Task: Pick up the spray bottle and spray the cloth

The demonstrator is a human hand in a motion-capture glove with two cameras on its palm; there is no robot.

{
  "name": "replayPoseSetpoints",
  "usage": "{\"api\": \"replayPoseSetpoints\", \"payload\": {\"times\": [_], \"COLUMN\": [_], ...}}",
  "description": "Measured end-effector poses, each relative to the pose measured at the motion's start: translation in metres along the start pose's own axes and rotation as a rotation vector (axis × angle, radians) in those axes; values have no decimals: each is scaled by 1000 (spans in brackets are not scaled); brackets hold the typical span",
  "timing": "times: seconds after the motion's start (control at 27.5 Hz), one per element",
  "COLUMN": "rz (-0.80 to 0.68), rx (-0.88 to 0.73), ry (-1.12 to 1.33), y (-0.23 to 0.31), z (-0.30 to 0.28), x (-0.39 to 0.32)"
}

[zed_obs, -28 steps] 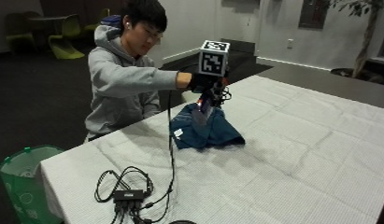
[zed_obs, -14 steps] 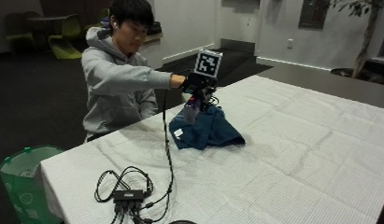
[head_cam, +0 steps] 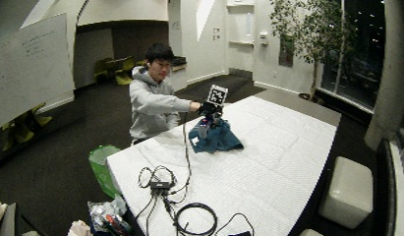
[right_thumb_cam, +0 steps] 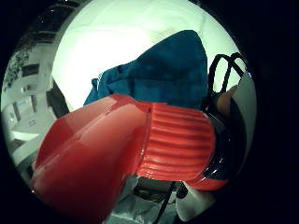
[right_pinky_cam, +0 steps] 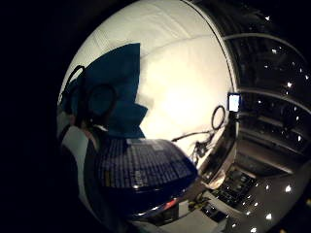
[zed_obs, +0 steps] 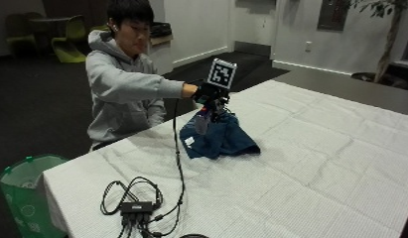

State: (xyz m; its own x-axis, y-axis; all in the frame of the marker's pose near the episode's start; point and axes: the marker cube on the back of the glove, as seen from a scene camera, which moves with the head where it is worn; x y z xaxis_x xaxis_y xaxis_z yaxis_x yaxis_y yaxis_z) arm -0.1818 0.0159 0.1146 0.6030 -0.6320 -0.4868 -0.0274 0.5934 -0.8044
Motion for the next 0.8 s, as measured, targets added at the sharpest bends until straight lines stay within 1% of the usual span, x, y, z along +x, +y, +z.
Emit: {"api": "replayPoseSetpoints", "payload": {"times": [0.22,0.29,0.44,0.62,0.73,0.8], "rz": [5,-3,71,53,-16,-3], "rx": [18,30,48,31,16,11], "ry": [-62,-32,-21,1,24,20], "y": [11,14,15,13,11,8], "z": [-26,-34,-42,-29,-15,-7], "x": [0,5,6,4,-1,-9]}}
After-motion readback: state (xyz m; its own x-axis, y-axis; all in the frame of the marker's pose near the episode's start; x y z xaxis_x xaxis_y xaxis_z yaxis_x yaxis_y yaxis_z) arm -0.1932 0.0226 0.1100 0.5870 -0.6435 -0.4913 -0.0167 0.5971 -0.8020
